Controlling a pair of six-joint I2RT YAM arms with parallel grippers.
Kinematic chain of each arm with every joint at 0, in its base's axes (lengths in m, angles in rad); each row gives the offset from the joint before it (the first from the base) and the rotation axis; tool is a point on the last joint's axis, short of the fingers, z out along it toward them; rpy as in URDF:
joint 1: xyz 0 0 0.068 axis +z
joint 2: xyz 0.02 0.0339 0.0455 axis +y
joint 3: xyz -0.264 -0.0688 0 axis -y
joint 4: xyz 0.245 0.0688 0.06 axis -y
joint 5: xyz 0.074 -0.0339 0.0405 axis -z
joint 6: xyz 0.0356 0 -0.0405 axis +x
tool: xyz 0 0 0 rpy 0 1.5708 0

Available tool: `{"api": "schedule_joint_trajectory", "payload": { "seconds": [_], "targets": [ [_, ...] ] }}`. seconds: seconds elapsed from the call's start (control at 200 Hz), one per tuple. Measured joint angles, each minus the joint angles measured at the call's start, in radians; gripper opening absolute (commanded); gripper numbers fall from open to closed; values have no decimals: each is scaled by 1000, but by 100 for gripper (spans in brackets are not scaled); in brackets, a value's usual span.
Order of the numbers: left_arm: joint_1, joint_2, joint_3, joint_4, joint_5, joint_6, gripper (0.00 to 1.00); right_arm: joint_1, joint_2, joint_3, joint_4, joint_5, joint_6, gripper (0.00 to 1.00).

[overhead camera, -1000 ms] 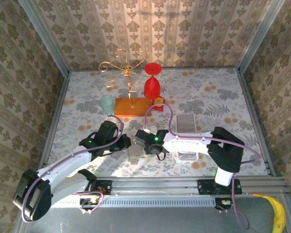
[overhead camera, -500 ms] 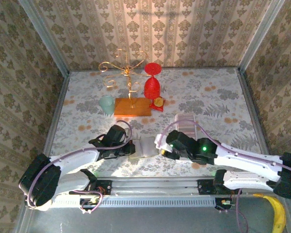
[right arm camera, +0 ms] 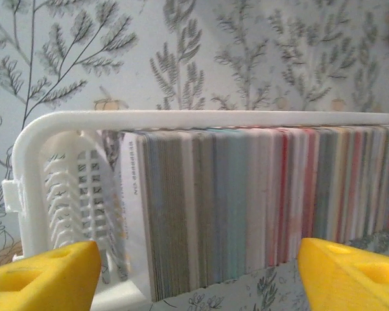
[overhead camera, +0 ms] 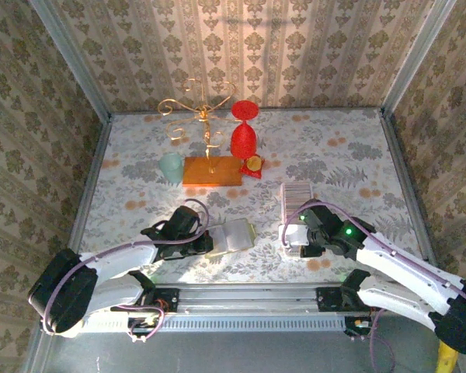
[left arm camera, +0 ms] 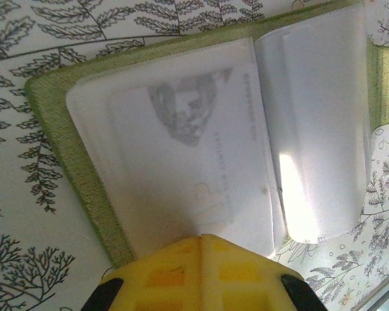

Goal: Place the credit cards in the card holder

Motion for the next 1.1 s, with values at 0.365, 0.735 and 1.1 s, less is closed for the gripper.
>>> {"api": "schedule_joint_trajectory", "payload": {
  "seconds": [0.365,0.735,1.1],
  "targets": [
    [-1,-3,-11,16,-10,0,0,0,118,-34,115,9,-90,93],
    [-1,-14,-19,22,-10,0,0,3,184,-68,206,60,-137,64],
    [-1,-14,-22,26,-10,0,0,4,107,-83,179,66,-137,41]
  ]
}}
